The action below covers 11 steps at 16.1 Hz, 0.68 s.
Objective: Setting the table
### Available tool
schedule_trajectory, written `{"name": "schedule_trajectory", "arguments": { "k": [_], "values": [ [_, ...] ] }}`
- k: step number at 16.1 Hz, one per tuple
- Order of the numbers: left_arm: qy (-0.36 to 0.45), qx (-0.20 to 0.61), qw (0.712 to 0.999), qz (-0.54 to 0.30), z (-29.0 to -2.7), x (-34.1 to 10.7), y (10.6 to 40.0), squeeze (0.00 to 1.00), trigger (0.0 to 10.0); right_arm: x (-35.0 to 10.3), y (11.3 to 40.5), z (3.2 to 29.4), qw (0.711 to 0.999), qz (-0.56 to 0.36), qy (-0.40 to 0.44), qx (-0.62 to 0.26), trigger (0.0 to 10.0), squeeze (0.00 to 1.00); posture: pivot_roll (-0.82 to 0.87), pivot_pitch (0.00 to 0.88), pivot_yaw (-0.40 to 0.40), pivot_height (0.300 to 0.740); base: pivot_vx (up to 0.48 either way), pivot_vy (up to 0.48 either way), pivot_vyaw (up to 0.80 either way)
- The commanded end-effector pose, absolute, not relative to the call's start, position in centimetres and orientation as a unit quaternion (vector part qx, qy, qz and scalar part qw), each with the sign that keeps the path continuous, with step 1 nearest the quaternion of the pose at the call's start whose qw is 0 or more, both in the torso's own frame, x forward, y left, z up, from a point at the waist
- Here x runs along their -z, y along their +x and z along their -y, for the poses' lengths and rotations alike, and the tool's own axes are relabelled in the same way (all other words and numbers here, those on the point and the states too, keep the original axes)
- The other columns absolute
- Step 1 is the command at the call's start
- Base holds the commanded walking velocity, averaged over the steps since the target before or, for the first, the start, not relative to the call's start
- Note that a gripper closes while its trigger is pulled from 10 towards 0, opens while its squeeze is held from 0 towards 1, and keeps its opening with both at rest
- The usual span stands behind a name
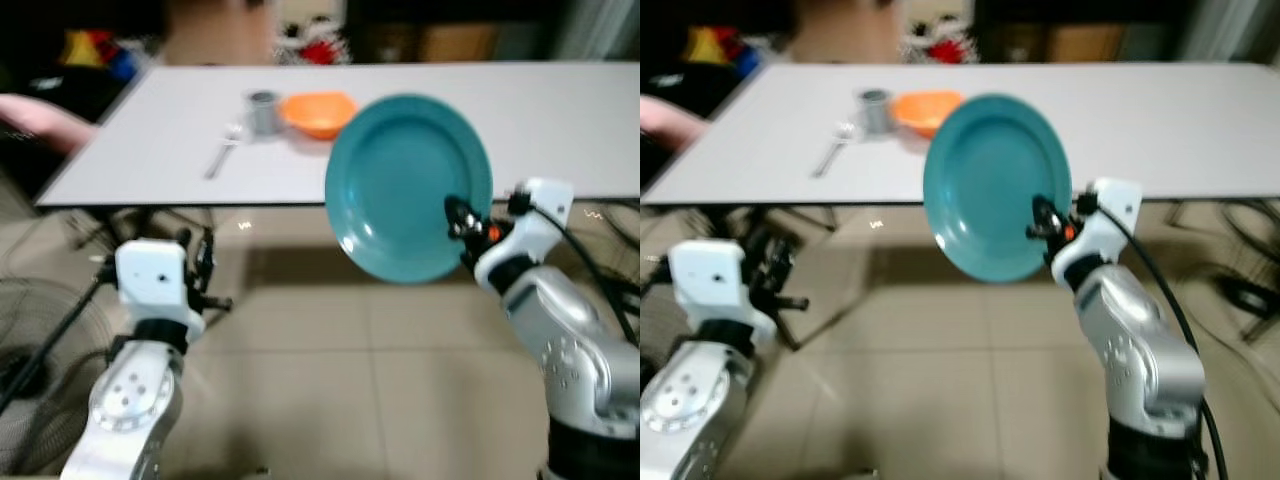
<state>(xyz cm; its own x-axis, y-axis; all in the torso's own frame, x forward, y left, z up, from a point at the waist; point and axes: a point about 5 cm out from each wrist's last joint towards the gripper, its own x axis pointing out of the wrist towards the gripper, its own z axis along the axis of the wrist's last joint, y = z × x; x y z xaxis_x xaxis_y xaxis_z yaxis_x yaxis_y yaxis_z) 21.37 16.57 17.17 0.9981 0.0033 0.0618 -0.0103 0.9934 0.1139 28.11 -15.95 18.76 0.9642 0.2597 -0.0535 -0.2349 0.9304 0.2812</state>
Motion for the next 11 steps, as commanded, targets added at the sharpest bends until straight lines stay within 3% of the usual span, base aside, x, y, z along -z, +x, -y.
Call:
{"name": "schedule_trajectory", "arguments": {
  "k": [1, 7, 11],
  "values": [
    [0.066, -0.017, 0.997, 0.021, -17.2, -16.9, 21.3, 0.00, 10.0, -19.3, 28.4, 14.9, 0.973, -0.043, 0.161, -0.161, 10.0, 0.00, -0.05, 0.022, 0.006, 0.740, 0.341, 0.000, 0.00],
    [0.065, -0.014, 0.998, 0.016, -17.1, -16.9, 21.0, 0.00, 10.0, -19.6, 29.9, 14.4, 0.950, -0.072, 0.240, -0.189, 10.0, 0.00, -0.05, 0.025, 0.002, 0.740, 0.345, 0.000, 0.00],
    [0.063, -0.016, 0.998, 0.009, -17.1, -16.6, 20.7, 0.00, 10.0, -19.0, 30.0, 13.9, 0.943, -0.107, 0.235, -0.210, 10.0, 0.00, -0.04, 0.028, -0.008, 0.740, 0.346, 0.000, 0.00]
  ]
}}
